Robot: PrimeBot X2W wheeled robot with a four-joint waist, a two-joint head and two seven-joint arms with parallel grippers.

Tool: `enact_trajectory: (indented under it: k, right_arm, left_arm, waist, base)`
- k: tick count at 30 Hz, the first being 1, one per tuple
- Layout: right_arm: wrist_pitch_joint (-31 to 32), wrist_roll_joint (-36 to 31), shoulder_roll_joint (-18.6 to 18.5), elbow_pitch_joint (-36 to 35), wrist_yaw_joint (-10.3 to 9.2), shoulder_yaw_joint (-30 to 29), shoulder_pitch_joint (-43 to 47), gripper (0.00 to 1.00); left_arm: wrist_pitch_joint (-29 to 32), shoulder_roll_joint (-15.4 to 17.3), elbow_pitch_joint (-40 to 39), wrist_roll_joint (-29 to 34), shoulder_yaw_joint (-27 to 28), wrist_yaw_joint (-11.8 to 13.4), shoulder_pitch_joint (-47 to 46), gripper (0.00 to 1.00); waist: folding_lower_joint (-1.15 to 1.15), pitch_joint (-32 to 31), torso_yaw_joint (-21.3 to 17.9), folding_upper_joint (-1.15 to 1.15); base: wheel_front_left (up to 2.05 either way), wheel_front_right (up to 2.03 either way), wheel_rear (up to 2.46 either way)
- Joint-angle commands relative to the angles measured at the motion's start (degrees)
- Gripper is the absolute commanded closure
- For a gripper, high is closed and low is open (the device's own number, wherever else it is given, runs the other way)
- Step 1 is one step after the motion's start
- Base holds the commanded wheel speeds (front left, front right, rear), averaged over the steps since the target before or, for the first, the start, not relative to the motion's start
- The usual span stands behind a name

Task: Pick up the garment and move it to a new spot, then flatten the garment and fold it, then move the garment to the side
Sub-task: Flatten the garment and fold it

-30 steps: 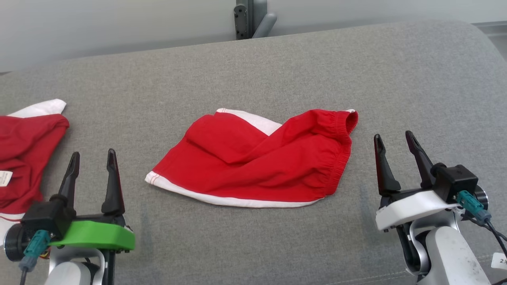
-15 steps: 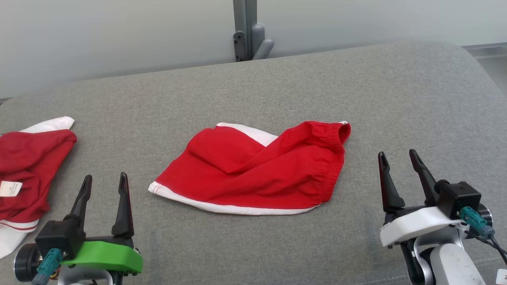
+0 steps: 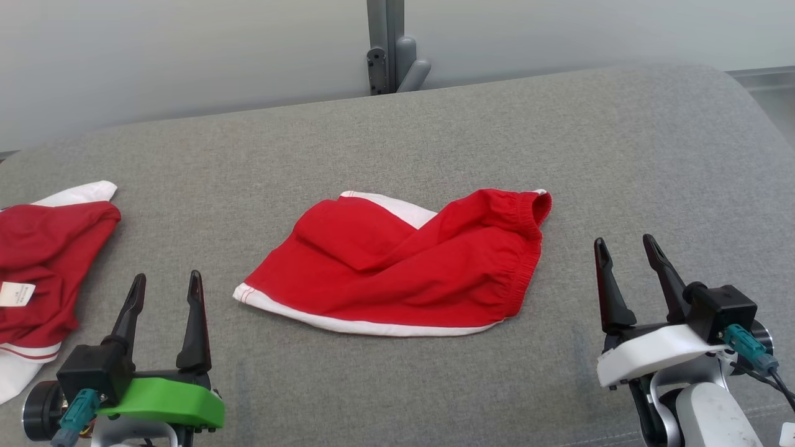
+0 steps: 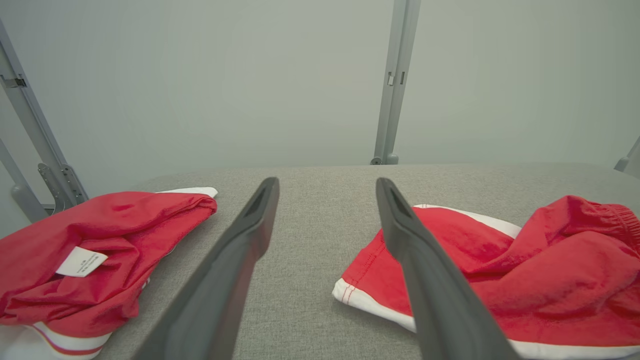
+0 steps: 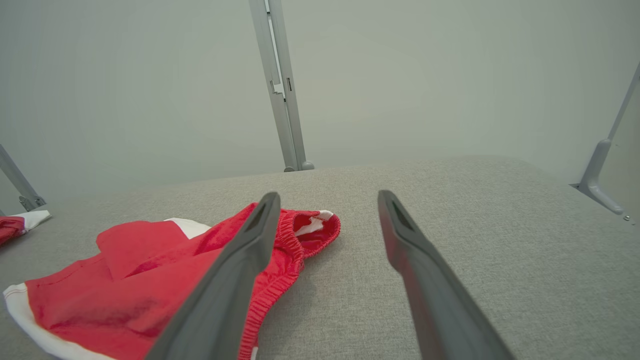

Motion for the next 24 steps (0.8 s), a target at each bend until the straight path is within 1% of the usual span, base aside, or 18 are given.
enact_trajectory:
  k: [1, 6, 11, 18, 24]
  right_arm:
    - [-0.32, 0.23, -0.12, 0.19, 0.00, 0.01, 0.16, 0.00]
    - [0.13, 0.03, -0.12, 0.66, 0.00, 0.68, -0.16, 0.00]
    - [1.00, 0.68, -0.11, 3.28, 0.00, 4.07, 0.34, 0.00]
    - [1.52, 1.79, -0.22, 12.18, -0.01, 10.44, -0.64, 0.00]
    - [-0.54, 2.71, -0.76, 19.48, 0.00, 12.07, -4.74, 0.00]
  left_arm:
    - [-0.01, 0.39, -0.13, 0.33, 0.00, 0.33, -0.49, 0.00]
    - [0.06, 0.50, -0.30, 0.27, -0.11, 0.43, -0.81, 0.00]
    - [0.00, 0.33, -0.63, 0.31, -0.49, 0.26, -1.98, 0.00]
    - [-0.96, -0.49, 0.43, 0.34, -1.43, -0.41, -4.12, 0.00]
    - [-1.68, -1.04, 1.53, 0.29, -1.97, -0.89, -5.86, 0.00]
  waist:
    - [0.00, 0.02, 0.03, 0.00]
    - [0.00, 0.33, 0.22, 0.00]
    - [0.00, 1.60, 1.19, 0.00]
    - [0.00, 3.74, 2.74, 0.00]
    - [0.00, 5.75, 3.51, 0.00]
  base:
    - [0.00, 0.00, 0.00]
    - [0.00, 0.00, 0.00]
    - [0.00, 0.00, 0.00]
    - [0.00, 0.00, 0.00]
    - [0.00, 0.00, 0.00]
